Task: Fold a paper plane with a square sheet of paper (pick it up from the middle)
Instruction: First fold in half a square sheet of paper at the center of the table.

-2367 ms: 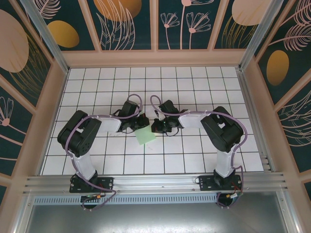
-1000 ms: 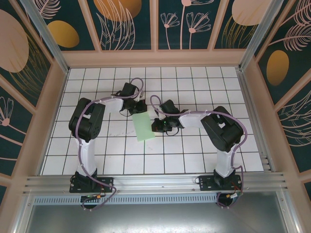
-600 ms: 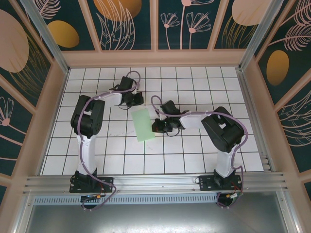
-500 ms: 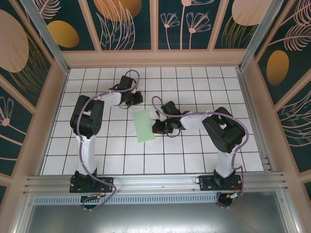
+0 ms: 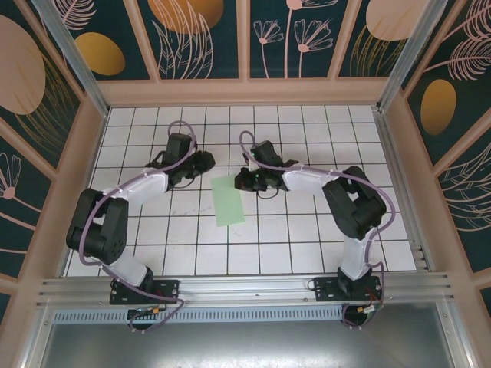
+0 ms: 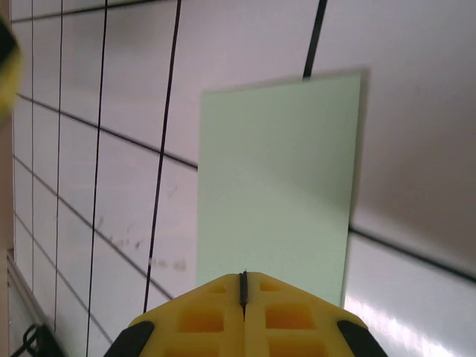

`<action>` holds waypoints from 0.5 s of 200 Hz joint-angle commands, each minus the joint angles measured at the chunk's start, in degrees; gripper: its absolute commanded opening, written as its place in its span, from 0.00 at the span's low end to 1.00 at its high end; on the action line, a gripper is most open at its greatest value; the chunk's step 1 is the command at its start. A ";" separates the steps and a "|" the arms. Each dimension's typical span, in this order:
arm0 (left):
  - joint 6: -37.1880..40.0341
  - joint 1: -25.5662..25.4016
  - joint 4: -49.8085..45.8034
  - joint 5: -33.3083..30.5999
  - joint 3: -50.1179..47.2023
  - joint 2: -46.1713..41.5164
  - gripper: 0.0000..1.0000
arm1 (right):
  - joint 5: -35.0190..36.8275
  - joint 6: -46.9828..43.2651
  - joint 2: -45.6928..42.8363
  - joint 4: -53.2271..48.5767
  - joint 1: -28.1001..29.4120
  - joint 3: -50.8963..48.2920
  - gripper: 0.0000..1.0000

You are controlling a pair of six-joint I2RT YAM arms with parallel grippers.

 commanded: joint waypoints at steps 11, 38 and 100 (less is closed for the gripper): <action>-5.46 -4.62 3.35 1.86 -4.76 -1.62 0.15 | 0.32 -2.08 6.06 -0.06 -1.10 5.04 0.00; -6.88 -7.45 4.33 2.13 -5.86 1.89 0.00 | -0.55 -2.58 9.53 -0.27 -1.48 8.36 0.00; -6.70 -8.38 2.72 1.69 -5.93 8.48 0.00 | -1.29 -2.74 13.18 -0.66 -2.42 10.20 0.00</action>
